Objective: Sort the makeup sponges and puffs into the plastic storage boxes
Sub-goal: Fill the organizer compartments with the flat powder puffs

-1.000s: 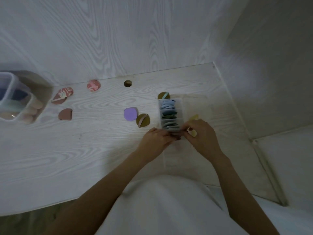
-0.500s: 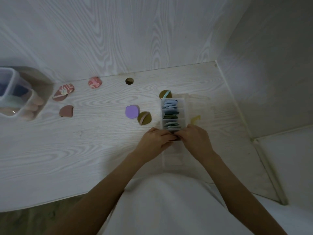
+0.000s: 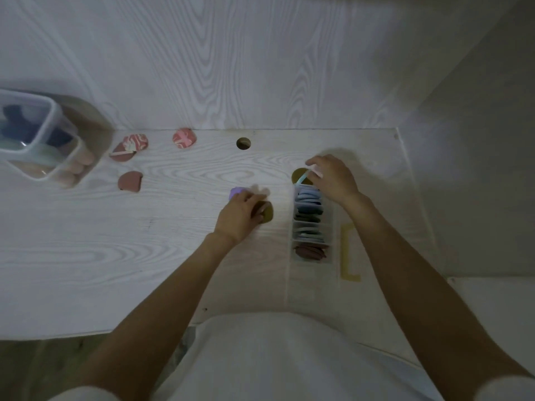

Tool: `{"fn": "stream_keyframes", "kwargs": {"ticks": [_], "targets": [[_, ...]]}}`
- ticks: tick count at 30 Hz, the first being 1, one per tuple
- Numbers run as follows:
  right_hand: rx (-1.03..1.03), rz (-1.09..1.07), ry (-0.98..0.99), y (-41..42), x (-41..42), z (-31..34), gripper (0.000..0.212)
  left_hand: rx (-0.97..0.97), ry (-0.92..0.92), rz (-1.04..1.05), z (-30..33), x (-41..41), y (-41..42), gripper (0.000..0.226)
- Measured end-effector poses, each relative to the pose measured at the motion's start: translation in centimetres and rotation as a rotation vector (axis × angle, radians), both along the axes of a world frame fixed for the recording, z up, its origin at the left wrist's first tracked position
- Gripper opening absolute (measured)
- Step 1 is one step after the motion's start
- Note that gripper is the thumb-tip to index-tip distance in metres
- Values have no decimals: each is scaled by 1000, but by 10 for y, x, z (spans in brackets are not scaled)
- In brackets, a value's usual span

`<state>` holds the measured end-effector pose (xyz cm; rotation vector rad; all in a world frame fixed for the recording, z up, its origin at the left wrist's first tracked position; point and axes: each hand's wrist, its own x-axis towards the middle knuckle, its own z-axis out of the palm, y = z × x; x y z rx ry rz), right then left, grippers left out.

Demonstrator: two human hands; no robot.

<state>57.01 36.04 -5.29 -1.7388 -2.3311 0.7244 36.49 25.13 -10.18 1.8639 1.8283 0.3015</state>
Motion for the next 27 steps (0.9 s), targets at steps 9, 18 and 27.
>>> {"fn": "stream_keyframes", "kwargs": {"ticks": [9, 18, 27], "targets": [[-164, -32, -270, 34, -34, -15, 42, -42, 3, 40, -1, -1, 2, 47], [59, -302, 353, -35, -5, 32, 14, 132, 84, 39, 6, -12, -9, 32], [22, -481, 517, -159, 53, 21, 11, 134, -560, 144, 59, 18, -50, 18]]}}
